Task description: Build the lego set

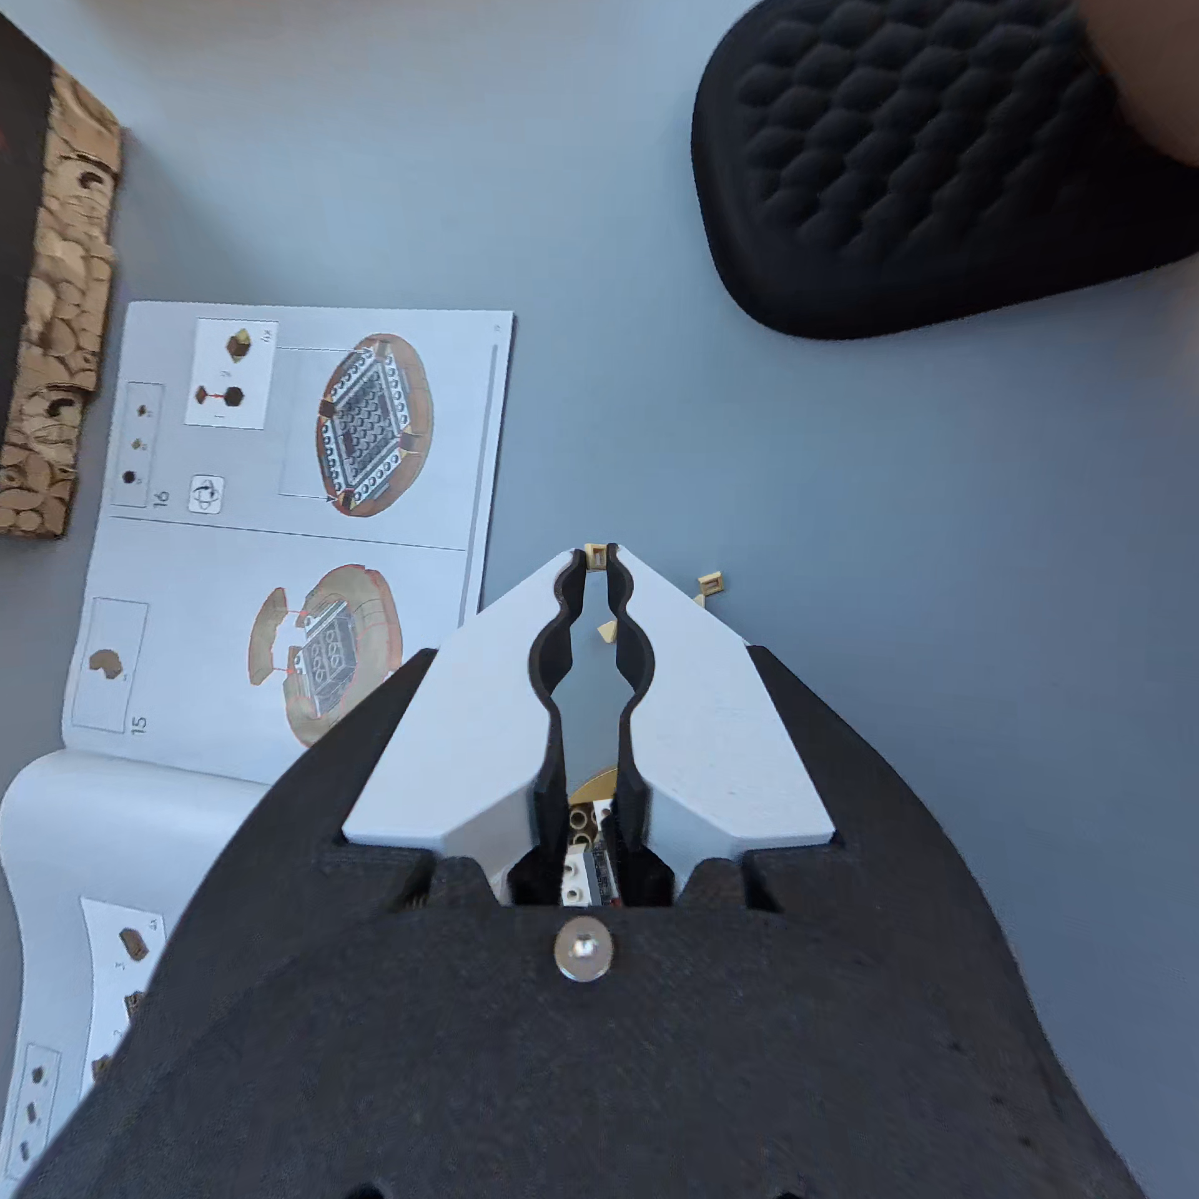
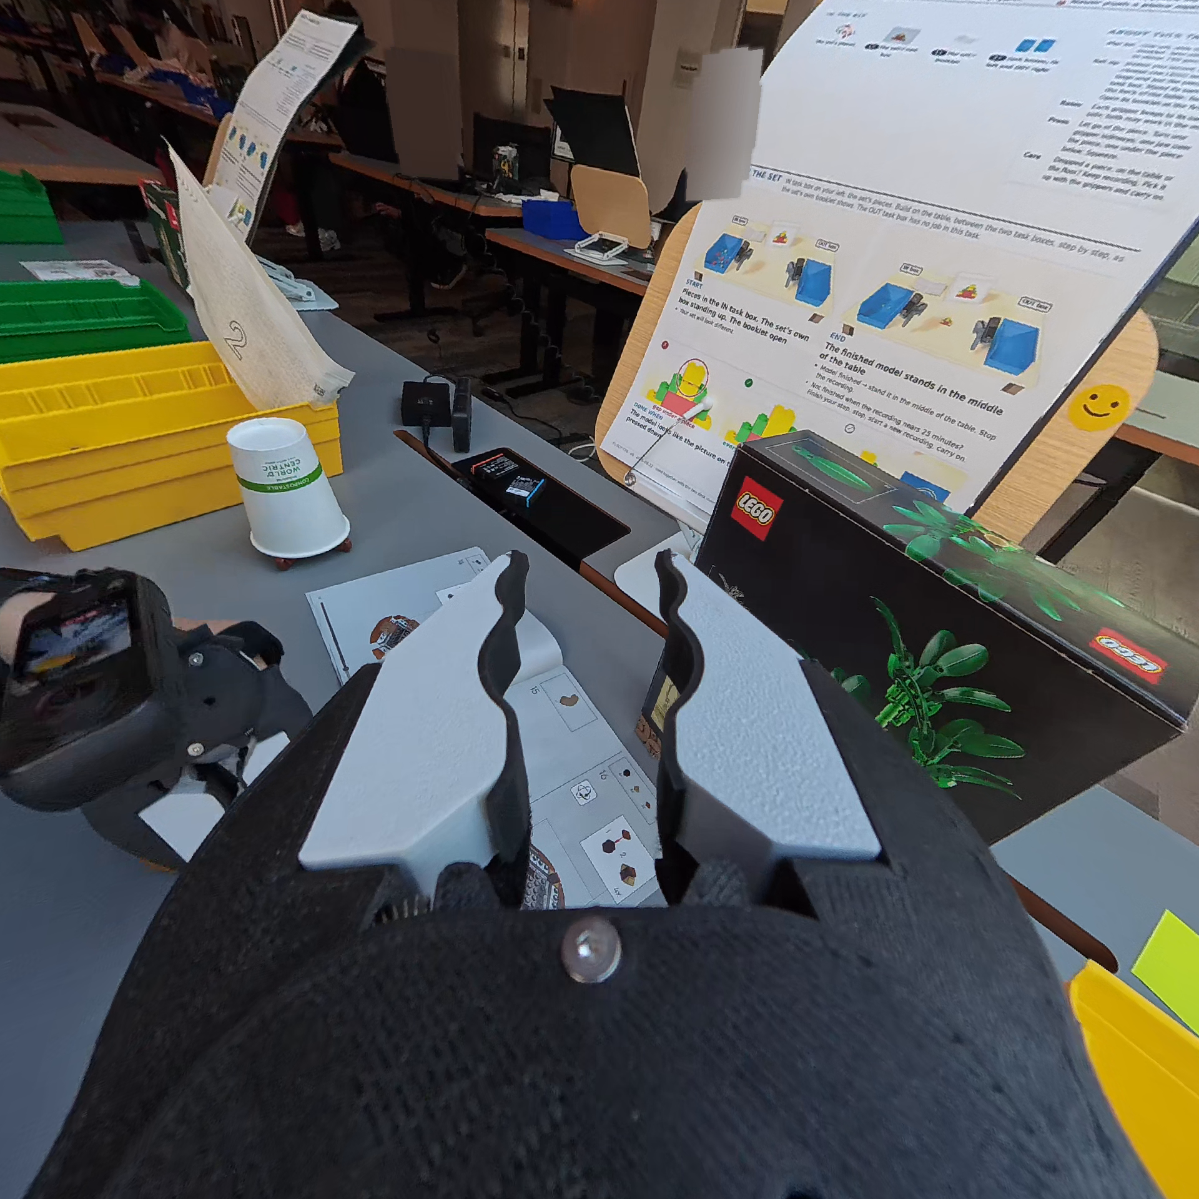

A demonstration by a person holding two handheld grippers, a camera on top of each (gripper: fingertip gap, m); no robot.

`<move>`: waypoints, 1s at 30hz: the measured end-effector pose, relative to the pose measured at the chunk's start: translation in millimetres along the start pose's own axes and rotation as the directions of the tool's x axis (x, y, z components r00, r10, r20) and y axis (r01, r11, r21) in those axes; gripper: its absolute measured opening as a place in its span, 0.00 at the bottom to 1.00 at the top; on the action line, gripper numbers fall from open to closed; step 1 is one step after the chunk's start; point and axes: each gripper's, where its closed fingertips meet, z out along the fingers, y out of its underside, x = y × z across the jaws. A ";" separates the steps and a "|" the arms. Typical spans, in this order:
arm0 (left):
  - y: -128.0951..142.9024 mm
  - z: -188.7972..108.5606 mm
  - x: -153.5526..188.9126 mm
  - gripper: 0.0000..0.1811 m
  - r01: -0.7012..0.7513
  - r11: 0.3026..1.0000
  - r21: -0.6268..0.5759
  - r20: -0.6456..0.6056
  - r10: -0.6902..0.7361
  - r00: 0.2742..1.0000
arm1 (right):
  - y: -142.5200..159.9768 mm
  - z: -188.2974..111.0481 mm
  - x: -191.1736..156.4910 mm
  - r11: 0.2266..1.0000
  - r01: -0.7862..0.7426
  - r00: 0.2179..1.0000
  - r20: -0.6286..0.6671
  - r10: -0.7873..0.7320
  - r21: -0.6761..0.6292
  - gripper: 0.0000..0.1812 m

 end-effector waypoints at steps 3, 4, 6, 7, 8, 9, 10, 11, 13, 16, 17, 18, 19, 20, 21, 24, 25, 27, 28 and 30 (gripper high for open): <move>5.9 10.9 4.2 0.03 -0.022 0.998 -0.066 -0.041 0.019 0.999 | -3.2 -6.0 5.3 1.000 -0.014 1.000 -0.004 0.015 0.026 0.23; 6.7 13.1 5.9 0.03 -0.021 0.997 -0.076 -0.054 0.017 0.998 | -4.2 -7.6 6.7 0.999 -0.019 1.000 -0.005 0.019 0.034 0.23; 7.0 16.8 8.0 0.03 -0.026 0.996 -0.086 -0.065 0.021 0.998 | -5.7 -10.2 9.0 0.999 -0.026 1.000 -0.005 0.027 0.046 0.23; 8.2 18.3 8.5 0.03 -0.034 0.995 -0.097 -0.068 0.027 0.997 | -6.0 -11.0 9.6 0.998 -0.029 1.000 -0.005 0.029 0.050 0.23; 10.0 19.3 9.2 0.03 -0.042 0.993 -0.112 -0.072 0.034 0.997 | -6.1 -11.7 10.2 0.998 -0.030 1.000 -0.005 0.031 0.052 0.23; 11.5 20.0 9.1 0.03 -0.053 0.991 -0.125 -0.070 0.044 0.997 | -6.3 -12.4 10.7 0.998 -0.031 1.000 -0.007 0.031 0.053 0.23; 12.4 20.4 8.6 0.03 -0.065 0.989 -0.133 -0.064 0.056 0.996 | -6.6 -13.0 10.9 0.998 -0.030 1.000 -0.007 0.030 0.054 0.23; 13.7 20.6 9.7 0.03 -0.077 0.987 -0.144 -0.069 0.067 0.995 | -7.0 -13.5 11.0 0.998 -0.029 1.000 -0.007 0.029 0.056 0.23; 15.9 21.7 9.3 0.03 -0.089 0.983 -0.160 -0.062 0.080 0.995 | -8.2 -14.8 11.0 0.998 -0.028 1.000 -0.009 0.028 0.061 0.23; 21.2 24.4 8.9 0.03 -0.088 0.978 -0.190 -0.061 0.078 0.995 | -9.2 -16.2 11.2 0.998 -0.027 1.000 -0.010 0.028 0.065 0.23; 20.6 24.7 9.1 0.03 -0.086 0.979 -0.184 -0.061 0.076 0.995 | -9.3 -16.6 11.3 0.998 -0.026 1.000 -0.011 0.027 0.065 0.23; 20.7 24.6 11.2 0.03 -0.083 0.980 -0.183 -0.075 0.070 0.995 | -9.5 -17.0 11.5 0.998 -0.026 1.000 -0.012 0.026 0.066 0.23; 20.3 24.8 10.9 0.04 -0.075 0.981 -0.181 -0.073 0.063 0.995 | -9.7 -17.4 11.6 0.997 -0.025 1.000 -0.013 0.026 0.067 0.23; 18.5 25.1 7.7 0.11 -0.064 0.983 -0.173 -0.051 0.056 0.997 | -9.9 -17.7 11.7 0.997 -0.026 1.000 -0.013 0.027 0.068 0.23; 16.8 23.9 5.9 0.17 -0.054 0.985 -0.165 -0.041 0.048 0.998 | -9.8 -18.0 11.9 0.997 -0.026 1.000 -0.013 0.027 0.068 0.23; 1.2 6.1 -4.5 0.17 0.012 0.998 -0.065 -0.004 -0.012 1.000 | -8.9 -19.6 13.3 0.998 -0.025 0.999 -0.019 0.026 0.066 0.23; -5.8 -6.1 -9.0 0.17 0.053 0.998 -0.014 0.009 -0.053 0.999 | -8.9 -20.5 14.1 0.997 -0.025 0.999 -0.022 0.026 0.067 0.23; -16.0 -40.8 -25.2 0.16 0.132 0.985 0.109 0.086 -0.142 0.986 | -9.2 -22.9 15.7 0.997 -0.027 0.999 -0.027 0.029 0.071 0.23; -16.7 -63.2 -36.7 0.15 0.163 0.971 0.172 0.155 -0.190 0.969 | -9.5 -24.2 16.8 0.997 -0.029 0.999 -0.029 0.031 0.075 0.23; -7.8 -117.3 -58.8 0.14 0.197 0.932 0.304 0.316 -0.294 0.902 | -9.8 -26.5 19.0 0.996 -0.035 0.999 -0.033 0.038 0.082 0.23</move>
